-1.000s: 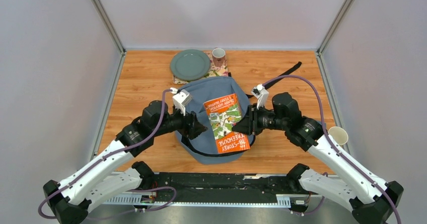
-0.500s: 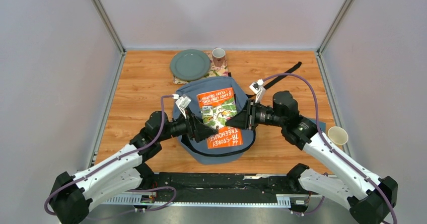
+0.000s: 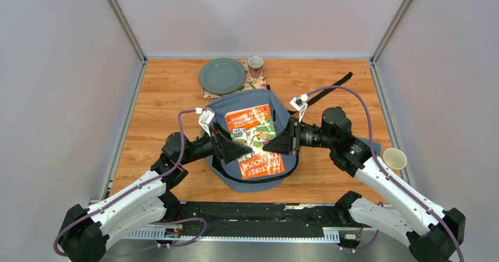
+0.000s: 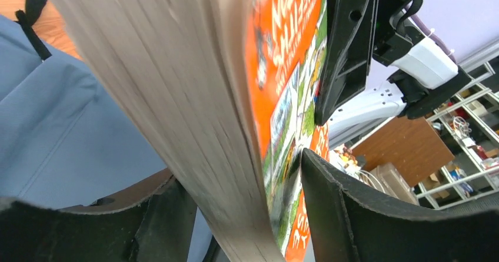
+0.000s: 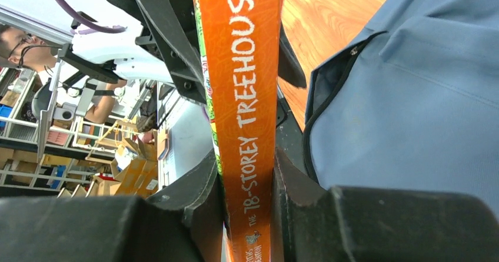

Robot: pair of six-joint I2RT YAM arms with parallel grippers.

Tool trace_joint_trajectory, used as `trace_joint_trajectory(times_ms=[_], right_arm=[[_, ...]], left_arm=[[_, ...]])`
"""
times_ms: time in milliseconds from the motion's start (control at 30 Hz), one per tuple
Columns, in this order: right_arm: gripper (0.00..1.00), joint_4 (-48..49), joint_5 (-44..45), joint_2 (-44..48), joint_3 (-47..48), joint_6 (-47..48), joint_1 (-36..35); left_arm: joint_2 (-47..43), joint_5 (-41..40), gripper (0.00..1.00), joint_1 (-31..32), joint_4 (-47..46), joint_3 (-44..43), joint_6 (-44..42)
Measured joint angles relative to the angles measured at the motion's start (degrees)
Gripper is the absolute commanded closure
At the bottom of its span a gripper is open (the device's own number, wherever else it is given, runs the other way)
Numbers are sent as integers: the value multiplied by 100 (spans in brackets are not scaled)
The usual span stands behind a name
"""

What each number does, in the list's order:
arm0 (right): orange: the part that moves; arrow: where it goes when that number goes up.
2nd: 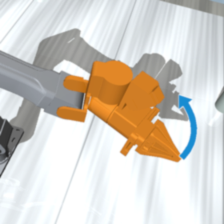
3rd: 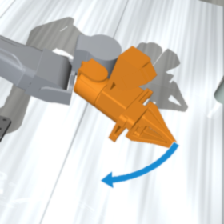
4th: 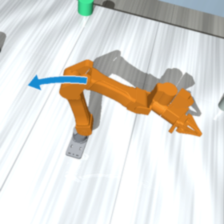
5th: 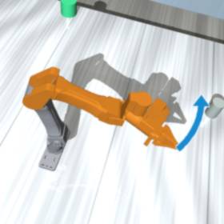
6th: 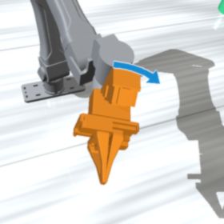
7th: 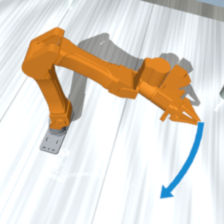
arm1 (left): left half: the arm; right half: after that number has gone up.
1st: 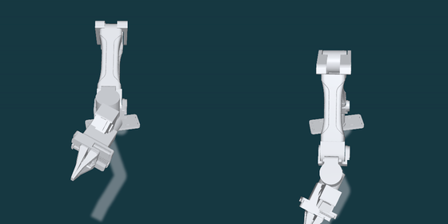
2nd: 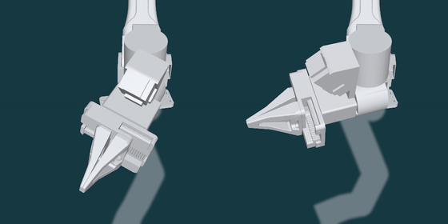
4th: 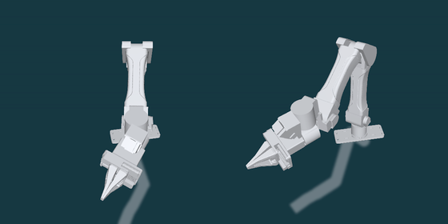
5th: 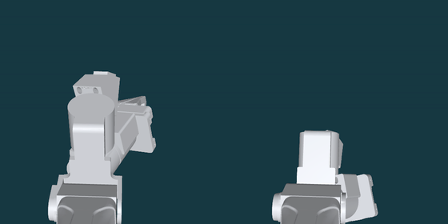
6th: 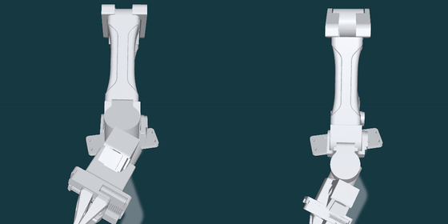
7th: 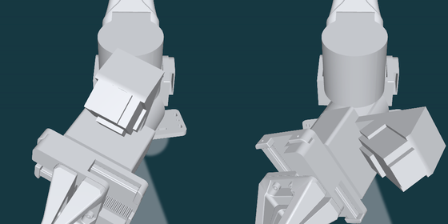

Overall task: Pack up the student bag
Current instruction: Pick up the book from the center of the board.

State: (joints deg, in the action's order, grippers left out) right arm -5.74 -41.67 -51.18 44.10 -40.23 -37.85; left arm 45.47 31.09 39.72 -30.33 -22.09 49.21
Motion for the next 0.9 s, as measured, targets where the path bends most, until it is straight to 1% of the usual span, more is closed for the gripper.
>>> trace_joint_trajectory(times_ms=[33,67,267,533,733,800,900], right_arm=[[100,-92,-2,0,0,59,0],[100,-153,-13,0,0,92,-2],[100,-496,-87,0,0,216,-37],[100,-472,-116,2,0,146,-37],[100,-463,-22,35,-4,20,-20],[100,-295,-37,44,-68,-127,-7],[100,304,-190,-42,-251,-529,13]], left_arm=[[-20,-11,24,-24,-17,0,0],[-44,-20,23,-55,7,0,-11],[-240,-267,22,-118,487,-52,-291],[-286,-402,21,-116,885,-205,-540],[-518,-562,21,-116,1263,-264,-791],[-597,-575,21,-118,1285,-262,-820],[-592,-527,21,-120,1038,-216,-743]])
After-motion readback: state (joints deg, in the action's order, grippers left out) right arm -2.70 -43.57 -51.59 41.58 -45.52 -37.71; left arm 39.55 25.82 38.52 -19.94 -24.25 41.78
